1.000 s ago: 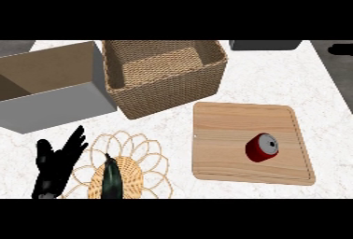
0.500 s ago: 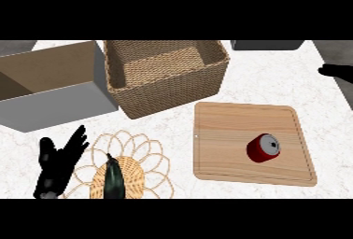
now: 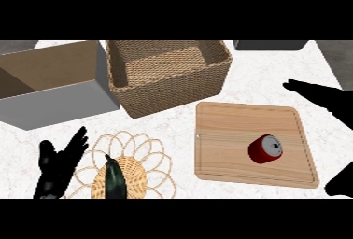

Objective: Pick the can from the cutting board and place it in the basket

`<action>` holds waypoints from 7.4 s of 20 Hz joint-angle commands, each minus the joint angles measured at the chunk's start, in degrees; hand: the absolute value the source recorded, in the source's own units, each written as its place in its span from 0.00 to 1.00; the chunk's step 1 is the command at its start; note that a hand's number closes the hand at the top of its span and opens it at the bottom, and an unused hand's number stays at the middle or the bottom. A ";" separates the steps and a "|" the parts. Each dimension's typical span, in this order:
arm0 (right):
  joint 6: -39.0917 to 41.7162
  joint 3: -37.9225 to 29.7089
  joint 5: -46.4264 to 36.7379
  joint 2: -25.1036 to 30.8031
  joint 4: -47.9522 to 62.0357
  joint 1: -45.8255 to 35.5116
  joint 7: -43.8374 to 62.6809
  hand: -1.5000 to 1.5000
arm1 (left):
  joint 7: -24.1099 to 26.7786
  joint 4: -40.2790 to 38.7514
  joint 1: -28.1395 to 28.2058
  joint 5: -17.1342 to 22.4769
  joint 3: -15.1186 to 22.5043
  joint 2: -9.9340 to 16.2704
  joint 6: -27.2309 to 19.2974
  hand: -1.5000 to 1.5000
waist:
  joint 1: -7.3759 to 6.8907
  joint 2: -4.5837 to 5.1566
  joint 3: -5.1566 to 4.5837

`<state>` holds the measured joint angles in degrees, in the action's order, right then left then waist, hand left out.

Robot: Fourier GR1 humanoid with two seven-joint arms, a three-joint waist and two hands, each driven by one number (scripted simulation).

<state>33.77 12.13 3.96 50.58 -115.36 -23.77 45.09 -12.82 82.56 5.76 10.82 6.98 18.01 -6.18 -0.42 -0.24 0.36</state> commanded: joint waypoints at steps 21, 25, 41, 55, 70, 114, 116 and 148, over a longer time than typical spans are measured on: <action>-4.14 4.98 -30.52 -15.00 12.10 11.47 -18.42 0.00 | -0.52 -2.64 2.55 -4.40 -1.15 -4.09 0.59 0.50 | 0.24 0.26 -0.36; -2.95 5.21 -31.59 -17.79 11.94 9.67 -17.30 0.00 | -0.60 -6.89 -1.06 -4.09 -3.24 -3.22 2.30 0.50 | 0.40 0.28 -0.39; -5.63 8.27 -44.40 -23.40 27.88 9.51 -25.71 0.00 | -3.94 -0.56 2.06 -4.37 -3.91 -4.83 3.55 0.50 | 0.08 0.29 -0.35; -6.59 6.40 -50.56 -27.29 29.66 11.76 -27.81 0.00 | -3.61 -0.84 1.75 -6.88 -5.32 -5.50 4.94 0.50 | 0.16 0.27 -0.35; -11.85 12.96 -62.67 -31.91 25.02 12.44 -31.16 1.00 | -0.47 -4.62 0.71 -6.08 -9.07 -4.42 8.48 0.50 | 0.50 0.20 -0.41; -57.76 13.37 -38.47 -50.57 54.08 -58.32 19.89 1.00 | -4.63 1.60 3.01 -8.77 -5.38 -7.65 5.60 0.50 | -1.87 0.44 -0.46; -59.13 12.34 -37.05 -50.57 58.77 -57.58 14.80 1.00 | -3.57 0.18 1.42 -8.20 -6.27 -6.77 6.95 0.50 | -1.55 0.59 -0.46; -70.21 9.95 -23.58 -49.50 93.68 -54.76 -17.98 0.00 | -2.48 -3.68 -0.50 -8.73 -8.13 -7.87 8.00 0.50 | -0.96 0.75 -0.42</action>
<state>-37.42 22.39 -18.26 1.25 -23.96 -77.84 29.44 -15.95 83.73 5.83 2.58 -1.18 11.39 2.16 -1.91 0.35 0.46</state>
